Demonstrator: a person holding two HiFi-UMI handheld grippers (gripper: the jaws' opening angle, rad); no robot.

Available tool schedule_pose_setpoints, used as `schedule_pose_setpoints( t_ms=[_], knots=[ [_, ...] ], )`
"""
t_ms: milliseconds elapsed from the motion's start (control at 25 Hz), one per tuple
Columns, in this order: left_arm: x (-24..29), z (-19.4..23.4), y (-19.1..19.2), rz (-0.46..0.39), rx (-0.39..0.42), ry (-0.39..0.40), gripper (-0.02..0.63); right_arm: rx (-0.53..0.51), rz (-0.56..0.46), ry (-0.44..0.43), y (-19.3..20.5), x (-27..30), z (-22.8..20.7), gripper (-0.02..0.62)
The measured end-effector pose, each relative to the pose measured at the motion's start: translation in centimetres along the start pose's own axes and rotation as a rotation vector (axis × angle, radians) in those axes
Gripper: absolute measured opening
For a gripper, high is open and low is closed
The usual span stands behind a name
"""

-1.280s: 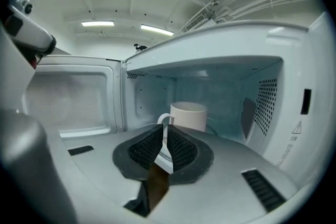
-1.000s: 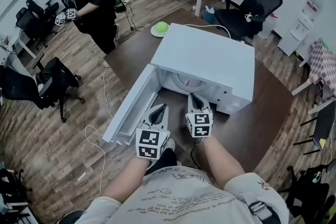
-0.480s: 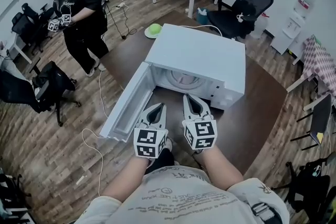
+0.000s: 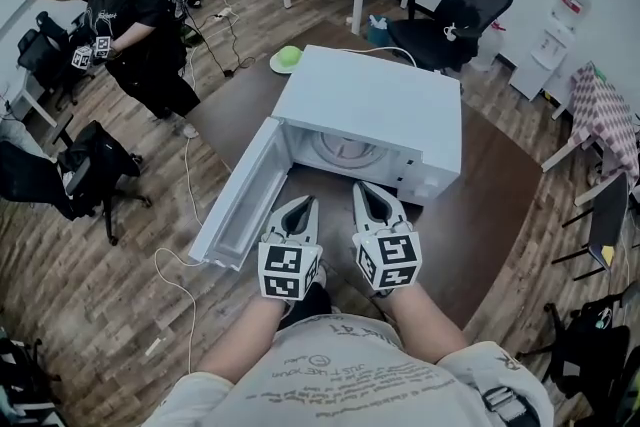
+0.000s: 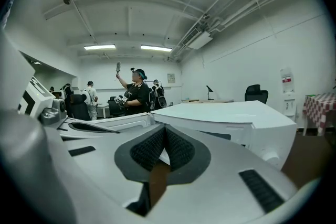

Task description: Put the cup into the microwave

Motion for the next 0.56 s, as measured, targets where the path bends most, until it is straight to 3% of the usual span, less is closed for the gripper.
schedule_pose_setpoints(
  t_ms=[560],
  knots=[
    [-0.8, 1.2, 0.1, -0.015, -0.003, -0.007, 0.014, 0.019, 0.051, -0.014, 1.3, 1.0, 0.6, 0.014]
  ],
)
Point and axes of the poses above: the fingertips, and each gripper's own axes: x forward along the fingers, z to its left, y out of its underside, the point moved 7 cm from there along -x, backward along the fingers, and after that the axes turned 11 degrees about y, right-handed, at the moved point
